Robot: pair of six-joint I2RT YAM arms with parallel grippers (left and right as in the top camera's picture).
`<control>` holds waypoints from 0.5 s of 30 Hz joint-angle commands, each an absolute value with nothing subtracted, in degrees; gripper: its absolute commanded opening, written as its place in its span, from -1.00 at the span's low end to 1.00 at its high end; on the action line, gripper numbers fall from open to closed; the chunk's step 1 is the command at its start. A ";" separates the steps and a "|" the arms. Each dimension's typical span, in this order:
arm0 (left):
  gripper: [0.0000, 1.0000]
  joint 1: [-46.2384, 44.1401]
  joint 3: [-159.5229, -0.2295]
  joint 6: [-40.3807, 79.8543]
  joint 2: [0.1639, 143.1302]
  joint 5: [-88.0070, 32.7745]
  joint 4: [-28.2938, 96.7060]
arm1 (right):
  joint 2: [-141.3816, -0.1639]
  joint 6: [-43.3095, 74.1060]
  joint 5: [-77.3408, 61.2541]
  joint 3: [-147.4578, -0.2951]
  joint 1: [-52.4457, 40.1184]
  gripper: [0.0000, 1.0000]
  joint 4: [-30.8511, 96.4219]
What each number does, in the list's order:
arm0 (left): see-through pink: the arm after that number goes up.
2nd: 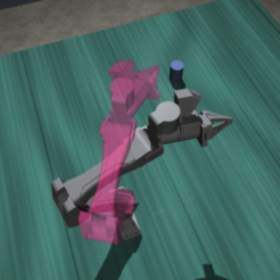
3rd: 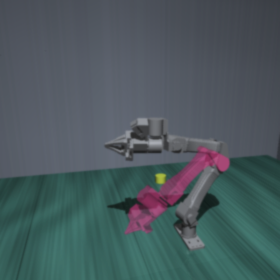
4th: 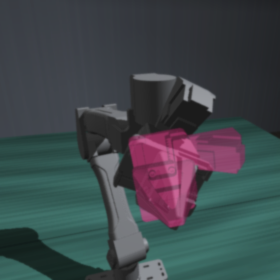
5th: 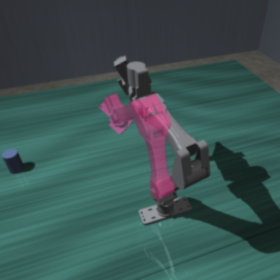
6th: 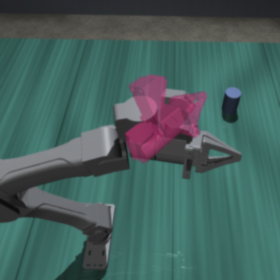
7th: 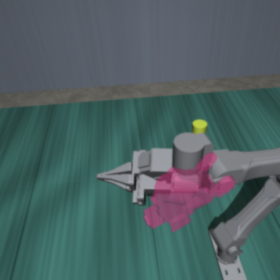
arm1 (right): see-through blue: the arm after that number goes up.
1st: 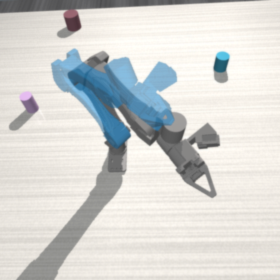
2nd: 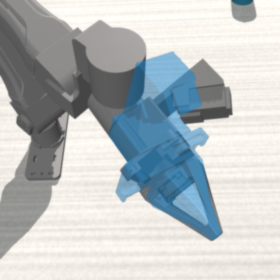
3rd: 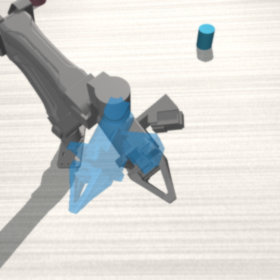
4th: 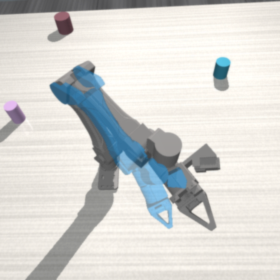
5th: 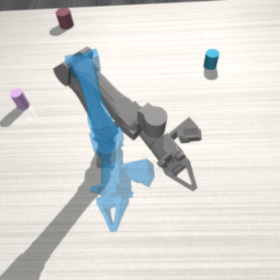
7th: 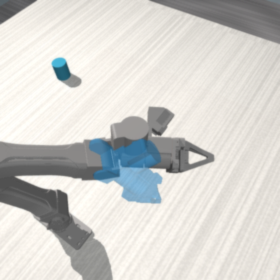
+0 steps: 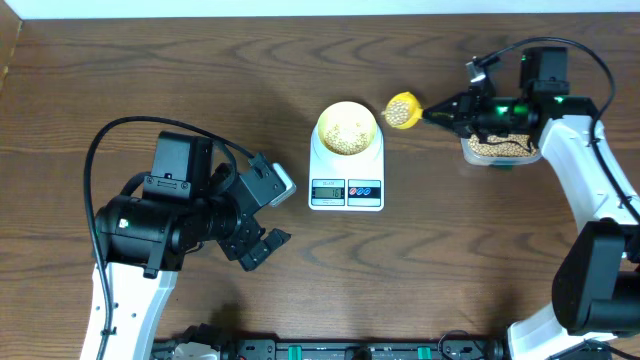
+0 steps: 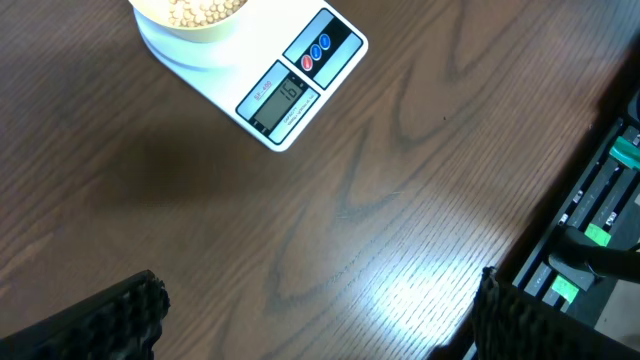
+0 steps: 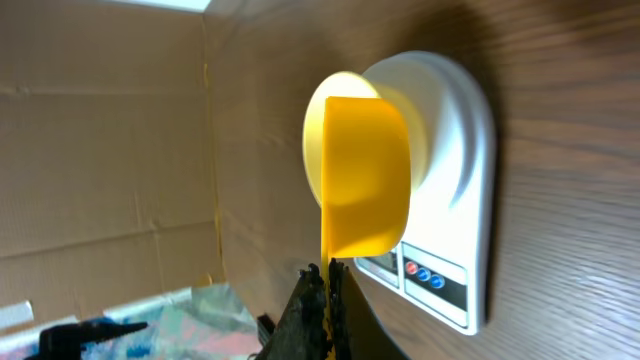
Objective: Scoop item into bowl and weigh 50g on scale
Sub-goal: 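Lift the filled scoop and carry it over the yellow bowl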
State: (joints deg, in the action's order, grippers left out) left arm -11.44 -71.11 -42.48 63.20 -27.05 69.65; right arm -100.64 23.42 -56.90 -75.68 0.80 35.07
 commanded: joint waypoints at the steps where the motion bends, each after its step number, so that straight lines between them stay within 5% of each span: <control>1: 0.98 -11.20 -72.23 -43.48 62.87 -27.16 69.82 | -99.74 24.38 -58.22 -76.07 -1.89 -0.98 33.32; 15: 0.99 -11.20 -72.23 -43.48 62.87 -27.16 69.82 | -99.74 21.21 -48.90 -76.07 -10.35 -0.97 27.59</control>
